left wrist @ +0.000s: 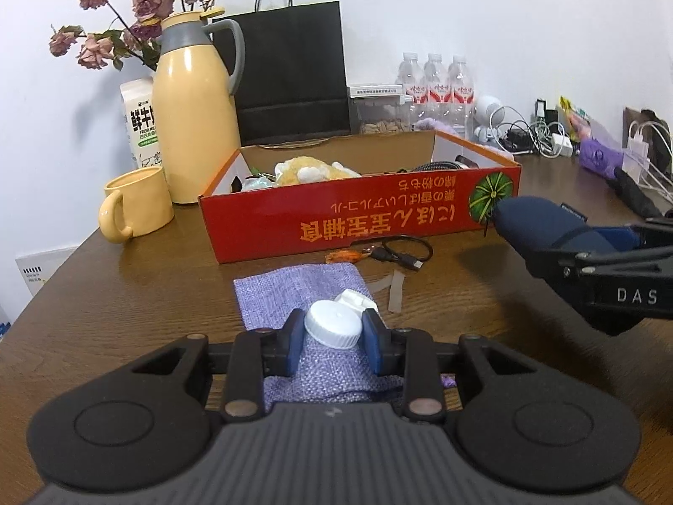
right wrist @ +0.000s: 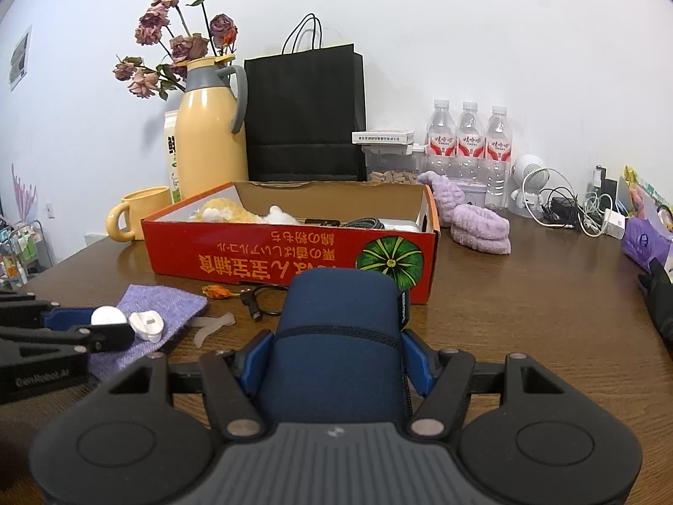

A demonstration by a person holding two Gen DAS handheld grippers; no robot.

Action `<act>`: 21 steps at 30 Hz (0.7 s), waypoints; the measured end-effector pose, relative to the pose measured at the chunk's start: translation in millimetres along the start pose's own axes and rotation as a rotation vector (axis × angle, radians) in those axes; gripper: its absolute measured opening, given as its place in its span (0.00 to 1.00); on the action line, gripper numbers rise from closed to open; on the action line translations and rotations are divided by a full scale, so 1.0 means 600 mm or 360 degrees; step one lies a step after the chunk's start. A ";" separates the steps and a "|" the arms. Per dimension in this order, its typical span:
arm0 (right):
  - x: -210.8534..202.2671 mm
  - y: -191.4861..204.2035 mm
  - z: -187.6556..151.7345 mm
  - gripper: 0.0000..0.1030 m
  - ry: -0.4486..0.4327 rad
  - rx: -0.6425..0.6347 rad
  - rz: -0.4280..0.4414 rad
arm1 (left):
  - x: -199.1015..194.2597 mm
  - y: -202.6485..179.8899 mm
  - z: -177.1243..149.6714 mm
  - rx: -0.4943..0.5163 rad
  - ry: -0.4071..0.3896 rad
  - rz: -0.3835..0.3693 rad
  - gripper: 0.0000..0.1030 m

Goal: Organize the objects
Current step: 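Grasp a white cap on the purple cloth with the left gripper while the right holds the case, then carry the blue case and white cap over the box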

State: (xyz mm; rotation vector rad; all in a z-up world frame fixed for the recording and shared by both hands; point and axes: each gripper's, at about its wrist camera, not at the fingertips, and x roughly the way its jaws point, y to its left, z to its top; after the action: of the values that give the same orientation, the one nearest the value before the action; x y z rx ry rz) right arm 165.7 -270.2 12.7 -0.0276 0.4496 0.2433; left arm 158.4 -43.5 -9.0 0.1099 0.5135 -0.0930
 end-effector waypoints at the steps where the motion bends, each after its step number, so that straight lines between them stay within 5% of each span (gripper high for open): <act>1: 0.000 -0.001 0.000 0.62 0.0002 0.0000 0.0001 | 0.001 0.002 0.000 -0.0010 0.0001 -0.0005 0.29; 21: 0.001 -0.002 0.001 0.62 0.0009 0.0003 -0.0003 | 0.010 -0.013 -0.009 0.0095 0.0026 0.0007 0.30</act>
State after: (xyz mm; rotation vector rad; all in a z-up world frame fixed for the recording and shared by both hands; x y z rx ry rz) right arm 167.0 -271.3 12.6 -0.0271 0.4554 0.2411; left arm 160.2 -51.0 -17.1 0.1706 0.5271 -0.1031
